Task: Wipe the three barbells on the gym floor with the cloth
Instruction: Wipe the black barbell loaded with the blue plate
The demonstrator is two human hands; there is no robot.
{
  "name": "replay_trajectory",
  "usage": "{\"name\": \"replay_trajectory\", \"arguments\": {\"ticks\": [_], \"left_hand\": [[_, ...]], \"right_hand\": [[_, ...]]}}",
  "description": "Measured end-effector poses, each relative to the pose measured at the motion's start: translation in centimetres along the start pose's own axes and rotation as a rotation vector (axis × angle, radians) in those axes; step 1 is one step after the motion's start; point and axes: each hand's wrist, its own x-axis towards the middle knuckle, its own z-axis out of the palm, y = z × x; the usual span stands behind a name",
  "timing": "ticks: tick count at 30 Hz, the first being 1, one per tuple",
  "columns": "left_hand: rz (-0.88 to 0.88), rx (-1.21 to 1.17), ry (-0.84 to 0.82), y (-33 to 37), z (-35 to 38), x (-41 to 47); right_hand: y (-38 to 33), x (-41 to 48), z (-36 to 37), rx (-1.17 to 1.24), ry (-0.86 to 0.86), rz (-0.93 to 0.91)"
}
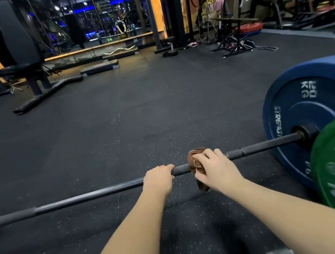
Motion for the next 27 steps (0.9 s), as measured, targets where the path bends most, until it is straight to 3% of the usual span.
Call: {"name": "replay_trajectory", "arguments": {"ticks": [3,7,13,21,27], "left_hand": [[-0.01,0.023,0.001,0.2,0.3,0.0],[-0.027,0.005,-0.002,0.4,0.3,0.1],[-0.058,0.022,-0.005,0.6,0.0,-0.1],[-0.035,0.046,-0.029,0.6,-0.6,-0.4],[-0.022,0.004,-0.023,0.6,-0.8,-1.2]], "right_hand": [[2.0,0.4,-1.3,0.027,-0.028,0.078],[4.4,0.3,-1.6,-0.02,0.059,0.257],[2.4,-0.1,-0.5,-0.112,0.076,0.213],[0.2,-0.6,0.2,-0.127,0.067,-0.043],[2.6,0.5,-1.6,-0.122,0.077,0.266]]}}
